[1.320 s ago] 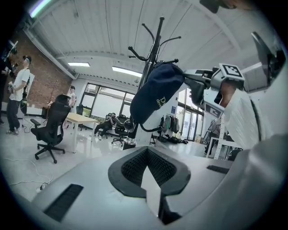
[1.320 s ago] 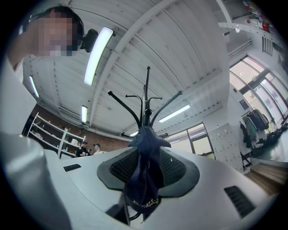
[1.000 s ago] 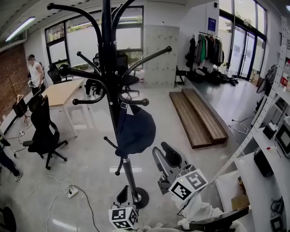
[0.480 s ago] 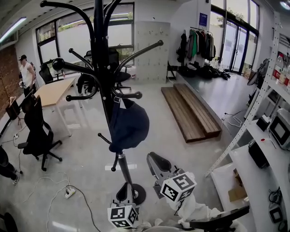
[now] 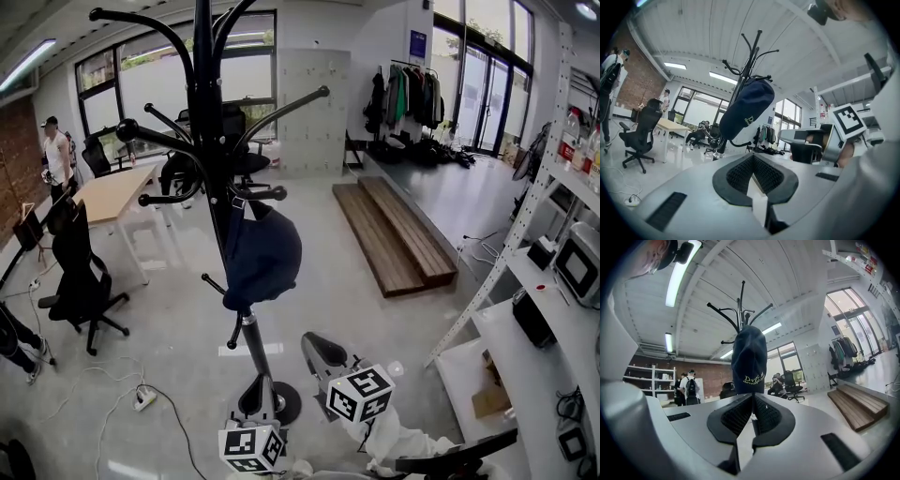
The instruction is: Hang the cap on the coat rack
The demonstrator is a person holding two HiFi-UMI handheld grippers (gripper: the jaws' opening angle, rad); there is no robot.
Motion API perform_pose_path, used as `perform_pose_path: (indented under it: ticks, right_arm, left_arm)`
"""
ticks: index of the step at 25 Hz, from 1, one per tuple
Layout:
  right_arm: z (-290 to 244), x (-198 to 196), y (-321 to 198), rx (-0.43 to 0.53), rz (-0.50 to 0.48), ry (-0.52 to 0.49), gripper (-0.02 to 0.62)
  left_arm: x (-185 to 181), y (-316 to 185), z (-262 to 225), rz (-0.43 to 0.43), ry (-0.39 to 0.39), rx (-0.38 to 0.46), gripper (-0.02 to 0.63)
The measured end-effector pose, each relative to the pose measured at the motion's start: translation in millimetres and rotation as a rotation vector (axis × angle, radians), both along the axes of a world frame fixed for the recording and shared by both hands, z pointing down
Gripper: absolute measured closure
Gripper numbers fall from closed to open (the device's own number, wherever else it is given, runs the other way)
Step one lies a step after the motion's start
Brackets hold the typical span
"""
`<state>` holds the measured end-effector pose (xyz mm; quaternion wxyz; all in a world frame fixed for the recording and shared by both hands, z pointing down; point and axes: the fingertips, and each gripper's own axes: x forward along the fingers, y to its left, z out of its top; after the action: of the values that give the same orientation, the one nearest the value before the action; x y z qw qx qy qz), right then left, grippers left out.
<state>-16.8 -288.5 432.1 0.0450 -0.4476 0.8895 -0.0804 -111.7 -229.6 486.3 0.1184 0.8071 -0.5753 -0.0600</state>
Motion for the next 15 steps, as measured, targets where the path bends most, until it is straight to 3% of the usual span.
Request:
perform_pose_path:
  ticks: [10,15]
  right_arm:
    - [27.3,13.0,39.5,-0.079,-0.048,-0.035,0.569]
    - [35.5,20.6,61.3,-0.088,-0.052,0.007,0.569]
  left_arm:
    - [6.7,33.8,-5.9,-0.094,-0.021,-0.002,0.604]
    - [13.4,54.8,-21.5,-0.132,-0.051,0.027,0.604]
